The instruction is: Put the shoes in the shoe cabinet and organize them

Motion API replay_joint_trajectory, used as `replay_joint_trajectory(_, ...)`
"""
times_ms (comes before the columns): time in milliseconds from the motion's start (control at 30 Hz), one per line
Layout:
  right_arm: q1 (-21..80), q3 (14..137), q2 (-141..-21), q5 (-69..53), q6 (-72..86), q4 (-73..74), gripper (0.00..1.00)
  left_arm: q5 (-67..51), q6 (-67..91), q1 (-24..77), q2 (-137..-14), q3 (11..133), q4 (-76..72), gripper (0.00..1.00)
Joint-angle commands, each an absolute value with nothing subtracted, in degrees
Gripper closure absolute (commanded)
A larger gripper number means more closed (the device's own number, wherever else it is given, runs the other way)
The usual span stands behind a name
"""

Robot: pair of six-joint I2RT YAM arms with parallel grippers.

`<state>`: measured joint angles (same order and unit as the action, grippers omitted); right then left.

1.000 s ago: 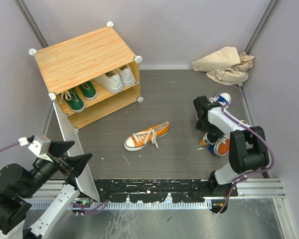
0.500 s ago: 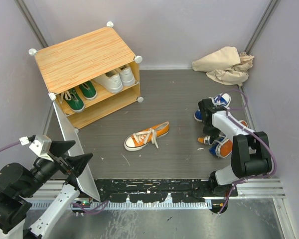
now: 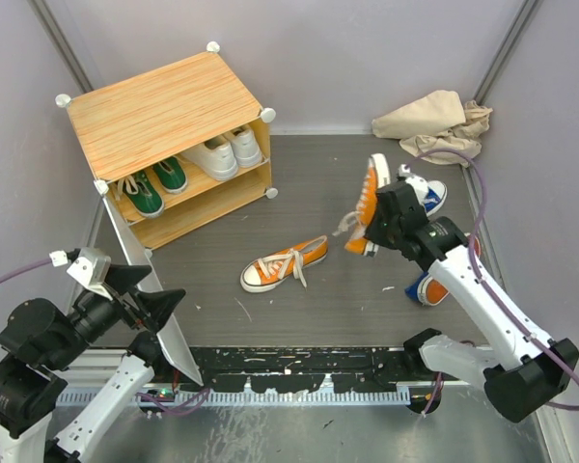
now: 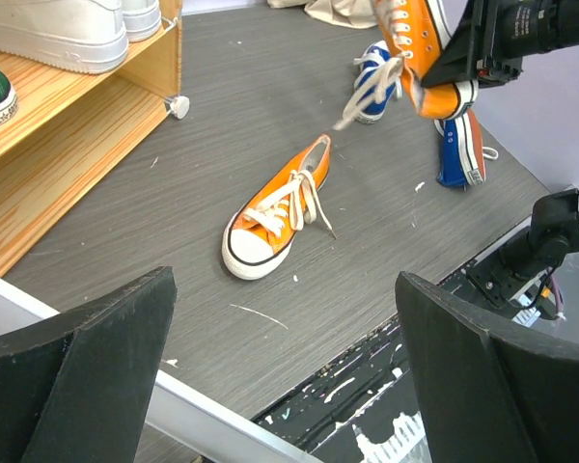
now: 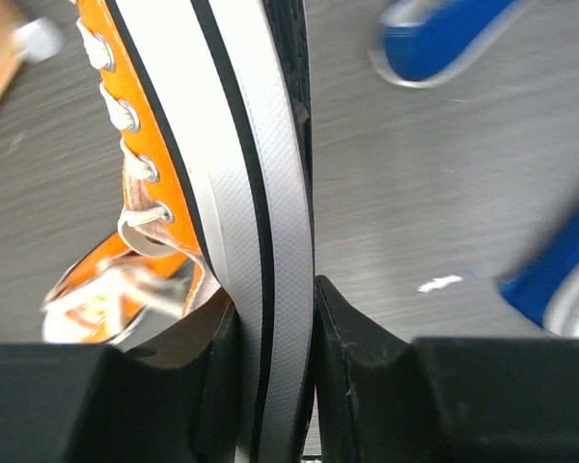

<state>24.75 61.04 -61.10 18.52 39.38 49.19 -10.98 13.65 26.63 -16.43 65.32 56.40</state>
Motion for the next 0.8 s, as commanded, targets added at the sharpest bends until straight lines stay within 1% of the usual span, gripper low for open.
replay_joint_trajectory(0,32.8,63.9,-64.0,10.0,33.1,35.9,0.99,-11.3,14.6,26.7,-18.9,64.9,60.2,0.02)
replay_joint_trajectory(233,42.5,63.7,-74.0,-11.9,26.8,20.1,0.99,-10.0,16.0,26.6,-19.3,65.9,60.9,0.02)
replay_joint_trajectory(333,46.2,63.5,-78.3,-24.9,26.3,14.9,0.99,-9.0,16.7,26.7,-18.8,65.8,61.5,0.02)
replay_joint_trajectory(400,49.1,63.0,-80.3,-31.2,26.3,11.9,0.99,-8.4,17.1,26.7,-18.4,65.5,61.8,0.02)
replay_joint_trajectory(567,55.4,62.2,-84.3,-41.1,23.8,10.9,0.99,-7.7,17.8,26.7,-18.0,64.6,62.0,0.02)
replay_joint_trajectory(633,57.2,61.2,-86.4,-41.7,23.3,10.8,0.99,-7.7,17.9,26.7,-17.9,64.4,61.7,0.02)
replay_joint_trajectory(667,58.0,60.2,-87.4,-41.1,23.1,10.4,0.97,-7.7,18.0,26.7,-18.0,64.4,61.6,0.02)
replay_joint_trajectory(733,59.2,58.0,-89.0,-40.6,22.9,8.0,0.89,-7.7,17.9,26.7,-18.0,64.3,61.6,0.02)
replay_joint_trajectory(767,59.4,56.8,-89.8,-40.6,23.1,6.5,0.87,-7.6,17.9,26.7,-18.0,64.2,61.5,0.02)
